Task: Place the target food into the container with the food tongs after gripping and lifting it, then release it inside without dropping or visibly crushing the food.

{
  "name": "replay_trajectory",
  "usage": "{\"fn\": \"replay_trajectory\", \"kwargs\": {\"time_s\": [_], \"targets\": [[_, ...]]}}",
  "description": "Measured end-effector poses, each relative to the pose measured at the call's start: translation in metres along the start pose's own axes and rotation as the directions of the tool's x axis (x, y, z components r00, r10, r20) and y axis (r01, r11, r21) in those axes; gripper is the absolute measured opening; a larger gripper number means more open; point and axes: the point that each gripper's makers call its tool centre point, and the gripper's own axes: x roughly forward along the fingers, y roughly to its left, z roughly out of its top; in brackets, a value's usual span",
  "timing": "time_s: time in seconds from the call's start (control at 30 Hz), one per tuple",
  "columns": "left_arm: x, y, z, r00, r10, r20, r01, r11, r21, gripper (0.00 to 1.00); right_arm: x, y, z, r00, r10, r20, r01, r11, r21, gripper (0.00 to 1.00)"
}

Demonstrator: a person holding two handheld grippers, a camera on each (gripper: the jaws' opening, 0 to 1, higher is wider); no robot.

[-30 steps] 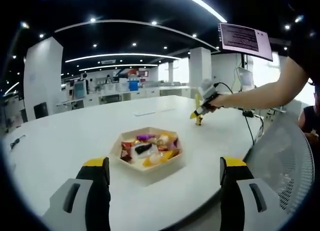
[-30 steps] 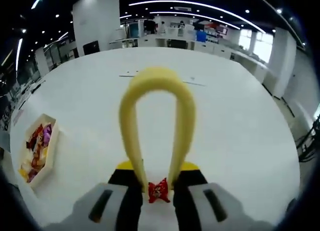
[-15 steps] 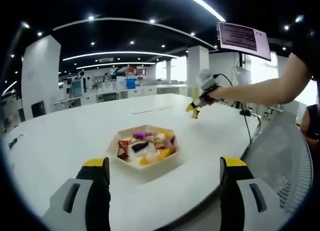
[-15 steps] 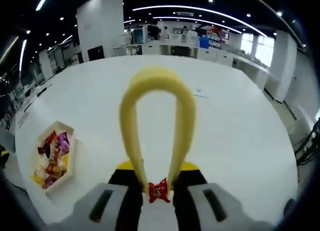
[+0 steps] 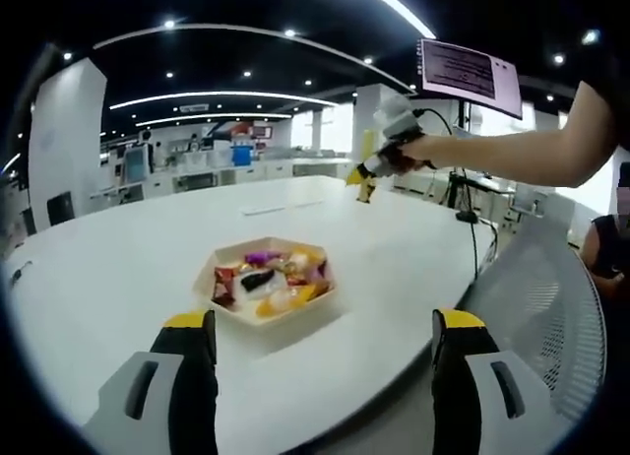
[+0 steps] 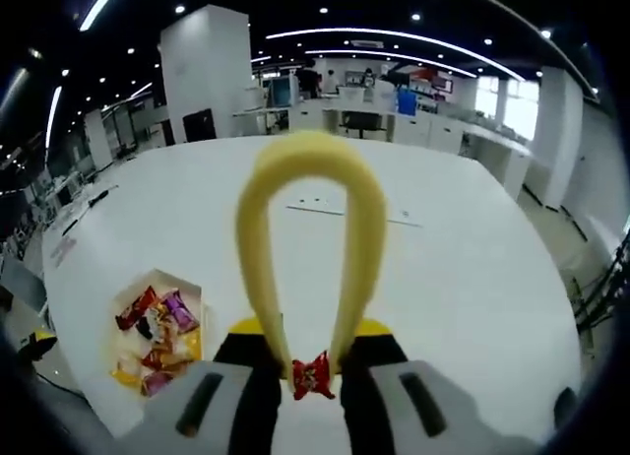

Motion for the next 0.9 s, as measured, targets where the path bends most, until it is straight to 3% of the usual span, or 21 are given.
{"fn": "replay_trajectory", "kwargs": {"time_s": [0.5, 0.9], "targets": [[-0.002, 0.001, 0.004, 1.000, 0.009, 0.029, -0.009, 1.000, 0.002, 0.86, -0.006, 0.060, 0.016, 0.997, 0.066, 0.035, -0.064, 0.997, -0.043, 0.21], [-0.002, 0.002, 0.006, 0.999, 0.012, 0.043, -0.012, 1.000, 0.002, 0.86, 0.007, 0.150, 0.026, 0.976, 0.213, 0.038, -0.210, 0.974, -0.083, 0.21]]}}
